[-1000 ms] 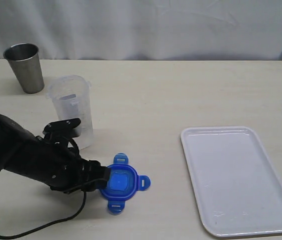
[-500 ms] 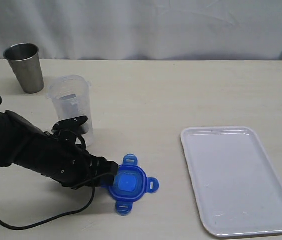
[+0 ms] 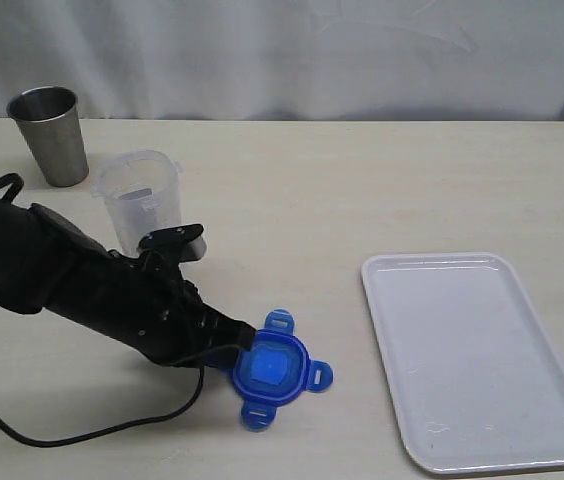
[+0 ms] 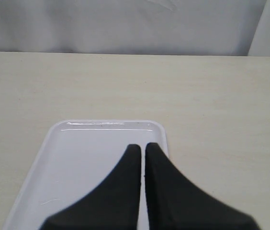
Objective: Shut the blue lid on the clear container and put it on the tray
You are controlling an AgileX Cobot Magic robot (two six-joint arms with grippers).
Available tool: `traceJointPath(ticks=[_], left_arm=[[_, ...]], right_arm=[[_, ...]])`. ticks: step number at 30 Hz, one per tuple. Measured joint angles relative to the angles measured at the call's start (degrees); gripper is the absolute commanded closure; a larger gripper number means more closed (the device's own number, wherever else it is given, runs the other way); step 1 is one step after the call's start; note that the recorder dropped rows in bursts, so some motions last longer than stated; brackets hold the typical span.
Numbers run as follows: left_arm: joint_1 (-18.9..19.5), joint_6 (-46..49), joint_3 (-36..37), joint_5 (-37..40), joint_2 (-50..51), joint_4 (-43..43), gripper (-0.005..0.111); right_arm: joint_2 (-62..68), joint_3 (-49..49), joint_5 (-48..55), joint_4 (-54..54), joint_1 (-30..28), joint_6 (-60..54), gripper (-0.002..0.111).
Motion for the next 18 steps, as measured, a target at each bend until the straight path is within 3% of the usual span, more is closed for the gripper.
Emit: traceJointPath(ticks=[5, 7, 9, 12, 14, 16, 18], left_arm=[[-0.35, 3.94, 0.0, 2.73, -0.54, 2.38, 0.107], [-1.93, 7.33, 0.0, 3.63, -2.43, 6.17, 0.107], [-6.74, 11.72, 0.0, 4.34, -5.31, 16.23, 0.103], [-13.69, 13.12, 0.0, 1.63, -6.64, 28.61, 0.07], [-16.02, 13.23, 0.0, -3.24, -6.75, 32.87, 0.053], [-18.59, 13.38, 0.0, -11.06, -6.75, 38.24, 0.046], [-21.51, 13.6, 0.0, -17.35, -6.75, 46.85, 0.046]], right_arm=[[0.0, 0.0, 0.0, 0.0, 0.0, 0.0, 0.104], [0.0, 0.0, 0.0, 0.0, 0.0, 0.0, 0.104], [0.0, 0.0, 0.0, 0.0, 0.0, 0.0, 0.104], [0.0, 0.0, 0.0, 0.0, 0.0, 0.0, 0.104], [0.0, 0.0, 0.0, 0.0, 0.0, 0.0, 0.104], [0.0, 0.0, 0.0, 0.0, 0.0, 0.0, 0.104], [0.0, 0.0, 0.0, 0.0, 0.0, 0.0, 0.104]])
